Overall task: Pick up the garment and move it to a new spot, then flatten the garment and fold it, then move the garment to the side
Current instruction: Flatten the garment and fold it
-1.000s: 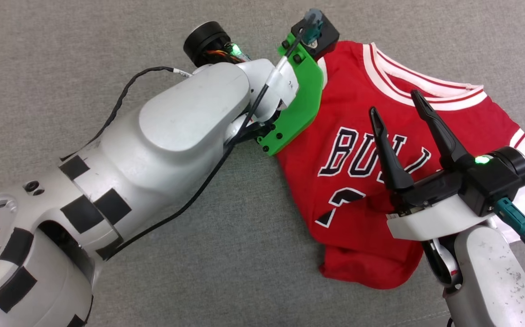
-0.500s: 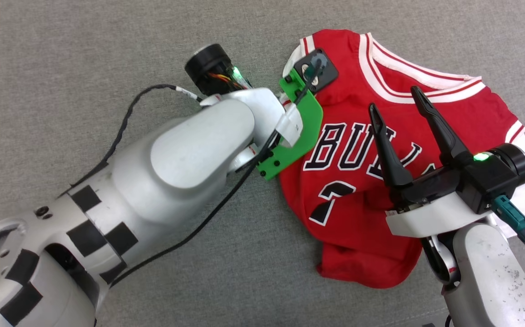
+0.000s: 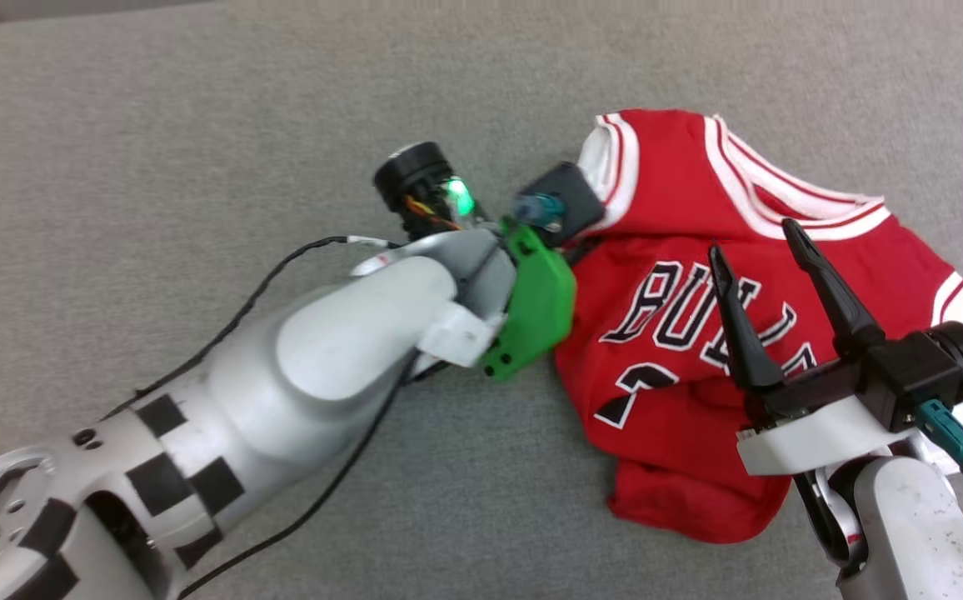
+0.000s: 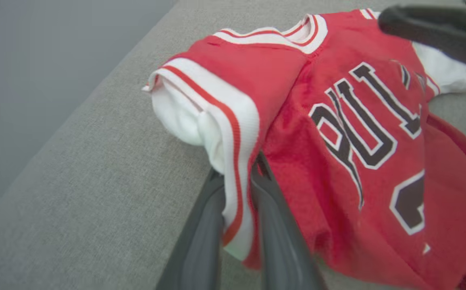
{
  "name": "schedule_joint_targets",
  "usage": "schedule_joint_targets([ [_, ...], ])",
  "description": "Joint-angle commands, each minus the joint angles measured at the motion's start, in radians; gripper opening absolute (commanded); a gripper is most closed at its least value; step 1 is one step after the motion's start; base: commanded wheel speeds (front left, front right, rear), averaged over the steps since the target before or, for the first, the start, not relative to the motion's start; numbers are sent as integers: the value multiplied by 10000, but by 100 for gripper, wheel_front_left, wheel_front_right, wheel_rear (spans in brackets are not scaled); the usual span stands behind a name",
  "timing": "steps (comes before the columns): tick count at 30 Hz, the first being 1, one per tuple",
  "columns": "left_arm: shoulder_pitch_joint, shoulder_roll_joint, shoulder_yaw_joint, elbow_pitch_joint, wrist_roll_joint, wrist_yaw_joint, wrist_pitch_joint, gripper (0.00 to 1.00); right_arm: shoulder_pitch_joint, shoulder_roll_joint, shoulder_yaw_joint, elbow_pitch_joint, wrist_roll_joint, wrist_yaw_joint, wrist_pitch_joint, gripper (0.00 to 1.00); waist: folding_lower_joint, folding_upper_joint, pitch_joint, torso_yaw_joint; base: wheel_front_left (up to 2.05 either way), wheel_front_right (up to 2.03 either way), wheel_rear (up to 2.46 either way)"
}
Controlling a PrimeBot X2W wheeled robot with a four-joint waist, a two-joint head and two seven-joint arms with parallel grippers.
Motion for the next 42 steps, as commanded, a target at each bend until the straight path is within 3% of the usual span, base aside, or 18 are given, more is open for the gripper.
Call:
schedule_joint_targets([
  [1,323,323,193,18,-192,-18,-325,0,145,-48,-30,11,1,-6,-89,100,0,0,-806,640,0,0,0],
  [6,1108,1595,852,-436,-616,499,-1176,0,481,-53,-147,-1,15,-6,-89,100,0,0,-1222,885,0,0,0],
  [16,2506,4541,1970,-1533,-1515,1772,-1595,0,865,-47,-430,31,86,-6,-89,100,0,0,-1331,1268,0,0,0],
  [20,2558,5400,2305,-1737,-1647,2063,-1604,0,803,-52,-433,59,83,-6,-89,100,0,0,-1250,1290,0,0,0],
  [24,2398,5829,2379,-1767,-1504,2245,-1469,0,680,-54,-379,90,101,-6,-89,100,0,0,-1107,1200,0,0,0],
  [29,2364,5569,2216,-1519,-1445,2296,-1277,0,520,18,-282,180,94,-6,-89,100,0,0,-865,951,0,0,0],
  [36,2636,4244,1690,-429,-1403,2149,-1304,0,416,67,-359,259,71,-6,-89,100,0,0,-586,639,0,0,0],
  [42,2956,3147,1361,1215,-1500,1600,-1721,0,431,41,-406,268,83,-6,-89,100,0,0,-559,600,0,0,0],
])
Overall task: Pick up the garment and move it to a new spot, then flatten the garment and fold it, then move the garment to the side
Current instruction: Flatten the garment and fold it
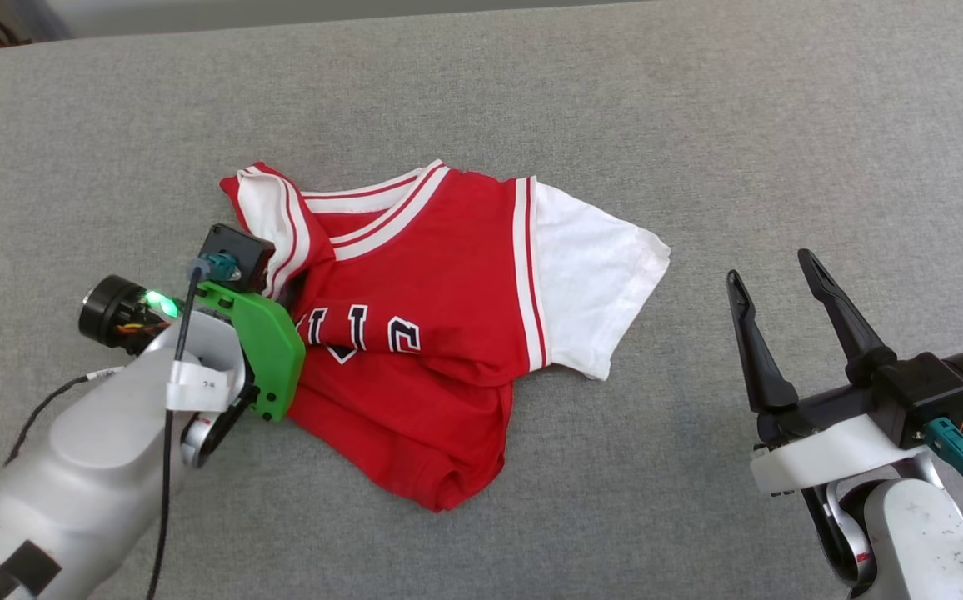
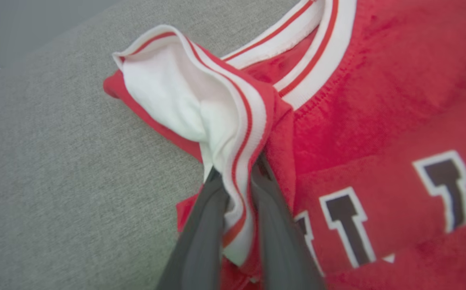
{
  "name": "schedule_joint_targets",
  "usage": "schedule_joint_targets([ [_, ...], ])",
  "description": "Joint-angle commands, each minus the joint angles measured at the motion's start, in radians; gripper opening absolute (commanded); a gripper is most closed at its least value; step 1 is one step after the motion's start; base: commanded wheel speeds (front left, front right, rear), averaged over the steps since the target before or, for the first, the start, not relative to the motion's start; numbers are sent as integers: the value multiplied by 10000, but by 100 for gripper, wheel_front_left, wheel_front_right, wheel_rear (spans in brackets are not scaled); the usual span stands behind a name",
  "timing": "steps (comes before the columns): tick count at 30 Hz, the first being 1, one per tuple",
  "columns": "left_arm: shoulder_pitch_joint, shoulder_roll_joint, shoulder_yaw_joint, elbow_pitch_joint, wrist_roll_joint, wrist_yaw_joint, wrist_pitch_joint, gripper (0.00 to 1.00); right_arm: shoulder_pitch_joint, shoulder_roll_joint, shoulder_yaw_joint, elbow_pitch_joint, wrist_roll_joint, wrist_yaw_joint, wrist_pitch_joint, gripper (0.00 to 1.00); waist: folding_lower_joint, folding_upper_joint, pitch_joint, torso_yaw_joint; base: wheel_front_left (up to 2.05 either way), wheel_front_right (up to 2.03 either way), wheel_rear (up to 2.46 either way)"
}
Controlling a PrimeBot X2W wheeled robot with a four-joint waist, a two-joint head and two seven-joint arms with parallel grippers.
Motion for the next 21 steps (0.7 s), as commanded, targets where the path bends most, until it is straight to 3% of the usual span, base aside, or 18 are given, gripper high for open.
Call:
schedule_joint_targets([
  [1,199,-220,-80,335,-6,-144,-107,0,-75,-20,-18,34,21,-6,-63,100,0,0,-25,28,0,0,0],
  [3,200,-468,-127,748,28,-284,-332,0,-52,-33,-28,49,-1,-6,-63,100,0,0,-73,82,0,0,0],
  [4,214,-617,-127,968,25,-356,-502,5,-34,-47,-40,60,-10,-6,-63,100,0,0,-126,136,0,0,0],
  [5,220,-745,-117,1153,40,-398,-704,42,-13,-65,-48,68,-13,-6,-63,100,0,0,-187,194,0,0,0],
  [6,208,-829,-128,1270,117,-371,-909,100,9,-80,-55,78,-13,-6,-63,100,0,0,-248,243,0,0,0],
  [10,278,-1128,-47,1512,414,-78,-1900,100,142,-121,-128,105,10,-6,-63,100,0,0,-596,474,0,0,0],
  [12,372,-1201,123,1358,604,276,-2203,100,232,-168,-240,99,53,-6,-63,100,0,0,-812,626,0,0,0],
  [16,751,-1150,700,327,1263,1224,-2358,100,396,-327,-489,61,147,-6,-63,100,0,0,-1201,969,0,0,0],
  [21,2001,-757,2021,-2061,2540,2570,-2366,100,323,-705,-770,-42,215,-6,-63,100,0,0,-1595,1377,0,0,0],
])
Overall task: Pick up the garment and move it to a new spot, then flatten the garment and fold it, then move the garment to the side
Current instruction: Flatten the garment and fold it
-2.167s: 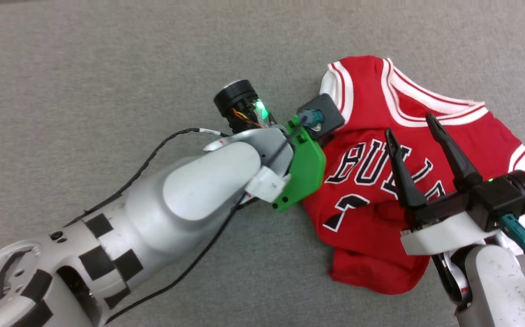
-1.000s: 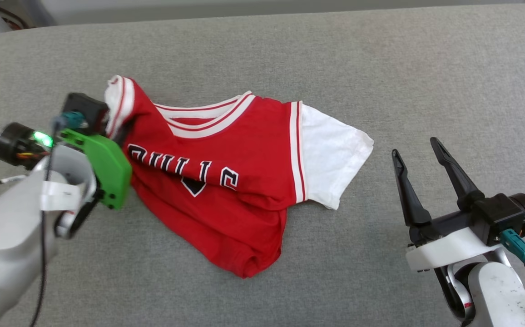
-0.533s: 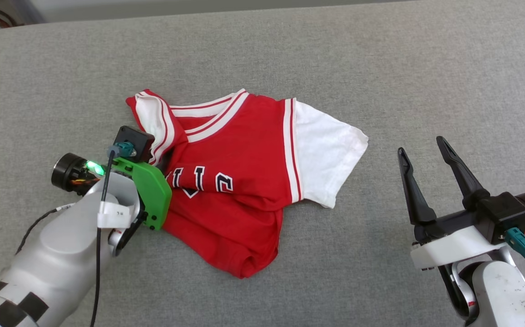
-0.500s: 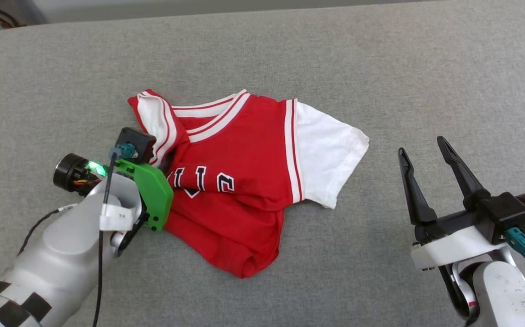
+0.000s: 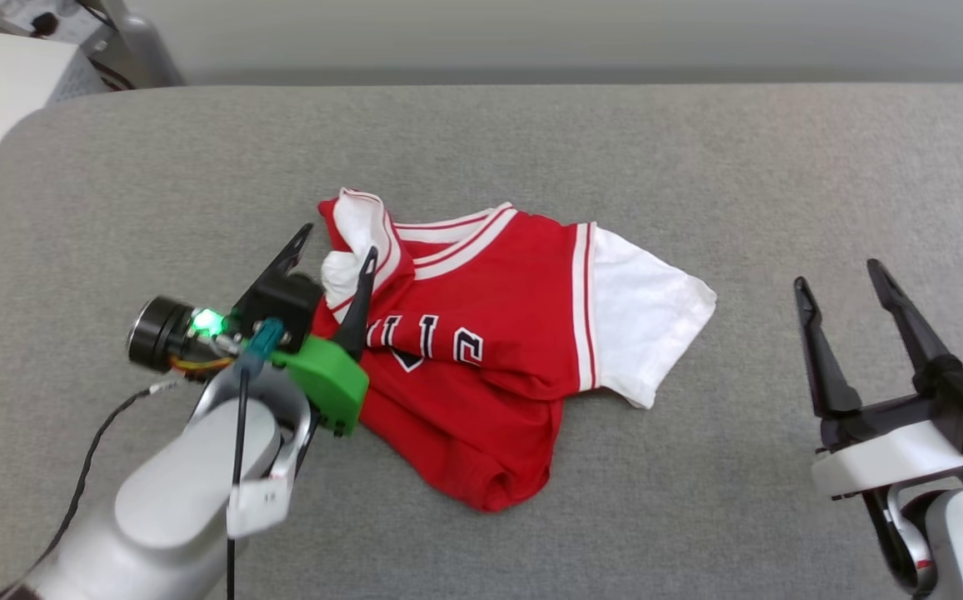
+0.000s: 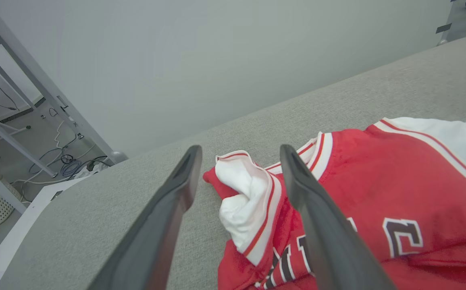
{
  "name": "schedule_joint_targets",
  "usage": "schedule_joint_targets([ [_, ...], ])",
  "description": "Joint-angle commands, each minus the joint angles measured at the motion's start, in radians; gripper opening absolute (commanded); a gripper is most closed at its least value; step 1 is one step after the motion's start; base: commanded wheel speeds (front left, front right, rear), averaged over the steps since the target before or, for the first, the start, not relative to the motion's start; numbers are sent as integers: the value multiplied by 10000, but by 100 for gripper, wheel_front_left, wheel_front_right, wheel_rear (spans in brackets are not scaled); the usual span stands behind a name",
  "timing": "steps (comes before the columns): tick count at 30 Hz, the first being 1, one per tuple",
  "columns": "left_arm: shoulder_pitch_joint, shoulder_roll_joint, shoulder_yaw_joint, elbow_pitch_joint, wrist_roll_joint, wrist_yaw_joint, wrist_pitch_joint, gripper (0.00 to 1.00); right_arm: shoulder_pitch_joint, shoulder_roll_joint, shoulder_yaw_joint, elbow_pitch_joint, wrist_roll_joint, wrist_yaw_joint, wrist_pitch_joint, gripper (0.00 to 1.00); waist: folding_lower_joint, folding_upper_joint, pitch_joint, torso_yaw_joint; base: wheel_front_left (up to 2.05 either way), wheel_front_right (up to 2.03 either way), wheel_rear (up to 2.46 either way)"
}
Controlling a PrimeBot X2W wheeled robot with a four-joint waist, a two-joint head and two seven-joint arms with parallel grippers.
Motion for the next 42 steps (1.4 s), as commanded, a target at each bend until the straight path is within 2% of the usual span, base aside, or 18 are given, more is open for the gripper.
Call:
schedule_joint_targets([
  [1,536,168,237,-383,303,280,-54,100,-89,-156,-57,-37,95,-6,-61,100,0,0,-399,402,0,0,0],
  [7,2368,314,1694,-2509,1418,1371,-55,100,-941,-932,-2,-22,275,-6,212,100,0,0,-547,654,0,0,0],
  [9,3185,175,2482,-3307,1978,1714,-55,100,-1600,-1482,254,-5,541,-6,927,100,0,0,-486,787,0,0,0],
  [13,4046,-219,3372,-3930,2589,1793,-56,100,-2500,-2238,976,61,1217,-6,2427,100,0,0,-340,951,0,0,0],
  [15,4357,-486,3813,-4136,2870,1752,-56,100,-2919,-2738,1571,250,1804,-6,3546,100,0,0,-238,1057,0,0,0],
  [22,5064,-1445,5178,-4428,3688,1247,-56,100,-4353,-4636,4016,740,4250,-6,7688,100,0,0,215,1424,0,0,0],
  [24,5159,-1697,5486,-4398,3878,1015,-56,100,-4689,-4926,4475,930,4804,-6,8625,100,0,0,368,1537,0,0,0],
  [28,5221,-2223,6006,-4323,4225,528,-56,100,-5223,-5068,5060,1500,5646,-6,9907,100,0,0,699,1783,0,0,0],
  [31,5177,-2593,6302,-4303,4476,191,-56,100,-5518,-4986,5406,1954,5893,-6,10311,100,0,0,960,1974,0,0,0],
  [42,4855,-3652,7065,-4093,5258,-859,-57,100,-5778,-4661,7181,3887,6037,-6,10143,100,0,0,1765,2460,0,0,0],
])
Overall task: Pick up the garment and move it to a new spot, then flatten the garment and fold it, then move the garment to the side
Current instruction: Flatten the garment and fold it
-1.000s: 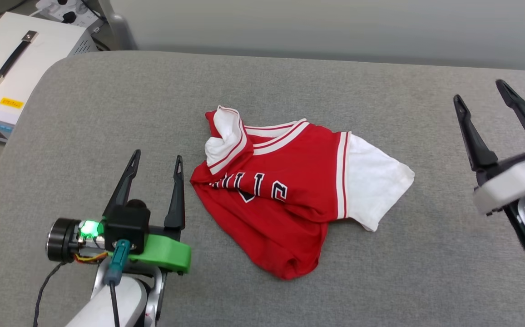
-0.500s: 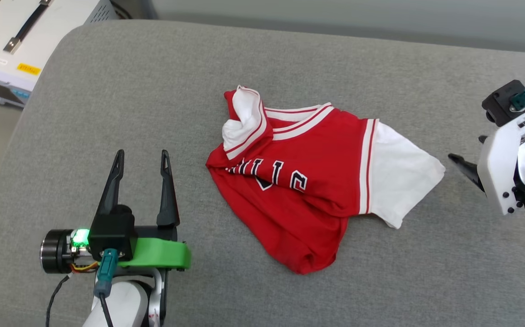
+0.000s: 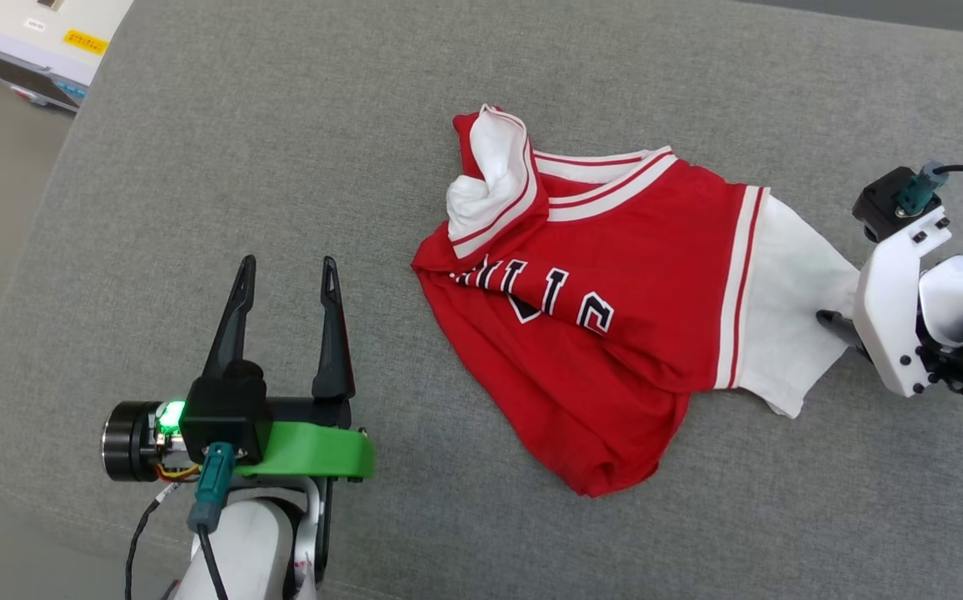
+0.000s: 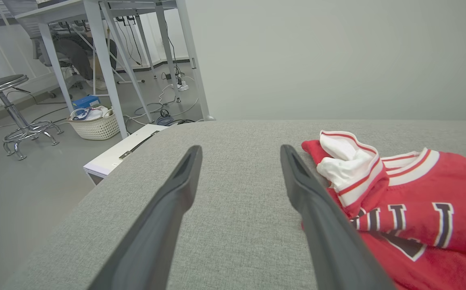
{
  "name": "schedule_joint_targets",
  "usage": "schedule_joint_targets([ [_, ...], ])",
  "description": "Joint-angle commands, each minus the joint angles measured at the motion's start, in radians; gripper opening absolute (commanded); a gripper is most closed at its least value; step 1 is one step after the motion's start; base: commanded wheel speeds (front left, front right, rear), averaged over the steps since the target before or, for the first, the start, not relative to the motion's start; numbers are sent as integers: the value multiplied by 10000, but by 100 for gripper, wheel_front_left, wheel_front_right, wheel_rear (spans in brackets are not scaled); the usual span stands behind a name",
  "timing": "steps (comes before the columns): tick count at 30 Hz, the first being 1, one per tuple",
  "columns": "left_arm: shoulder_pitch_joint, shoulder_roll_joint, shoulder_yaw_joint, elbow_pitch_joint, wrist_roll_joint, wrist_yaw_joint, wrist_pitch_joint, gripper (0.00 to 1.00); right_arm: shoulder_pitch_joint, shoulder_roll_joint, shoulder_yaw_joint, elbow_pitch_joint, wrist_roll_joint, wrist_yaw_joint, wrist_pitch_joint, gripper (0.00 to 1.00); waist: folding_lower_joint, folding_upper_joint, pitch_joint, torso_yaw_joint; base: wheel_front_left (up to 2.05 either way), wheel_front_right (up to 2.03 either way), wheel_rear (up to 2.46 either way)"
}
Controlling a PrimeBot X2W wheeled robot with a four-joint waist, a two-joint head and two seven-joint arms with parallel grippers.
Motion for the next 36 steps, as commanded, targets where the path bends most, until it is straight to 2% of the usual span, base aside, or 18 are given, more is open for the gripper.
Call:
schedule_joint_targets([
  [1,-169,-106,105,52,153,-107,-57,100,264,168,447,349,147,-4,-27,100,0,0,181,164,0,0,0],
  [2,-159,-160,182,74,204,-167,-57,100,271,180,593,450,268,-4,-86,100,0,0,175,143,0,0,0],
  [3,-137,-203,265,97,251,-219,-57,100,237,184,709,512,359,-4,-209,0,0,0,155,102,0,0,0],
  [9,-50,-351,582,207,484,-485,-57,100,-414,41,1020,496,348,-4,-1673,0,0,0,-134,-223,0,0,0],
  [13,72,-451,690,252,609,-626,-57,100,-727,-127,851,251,506,-4,-2925,0,0,0,-524,-438,0,0,0],
  [18,371,-528,803,323,701,-729,-57,100,-384,-657,386,-199,828,-4,-3847,0,0,0,-996,-643,0,0,0],
  [25,850,-566,1058,320,773,-825,-57,100,1232,-1441,-780,-568,1181,-4,-4310,0,0,0,-1490,-1036,0,0,0],
  [31,1064,-600,1121,344,853,-945,-57,100,3022,-1639,-2067,-436,1461,-4,-4464,0,0,0,-1795,-1276,0,0,0],
  [36,1171,-619,1166,335,890,-1033,-57,100,4557,-1487,-2963,-140,1592,-4,-4419,0,0,0,-1945,-1405,0,0,0],
])
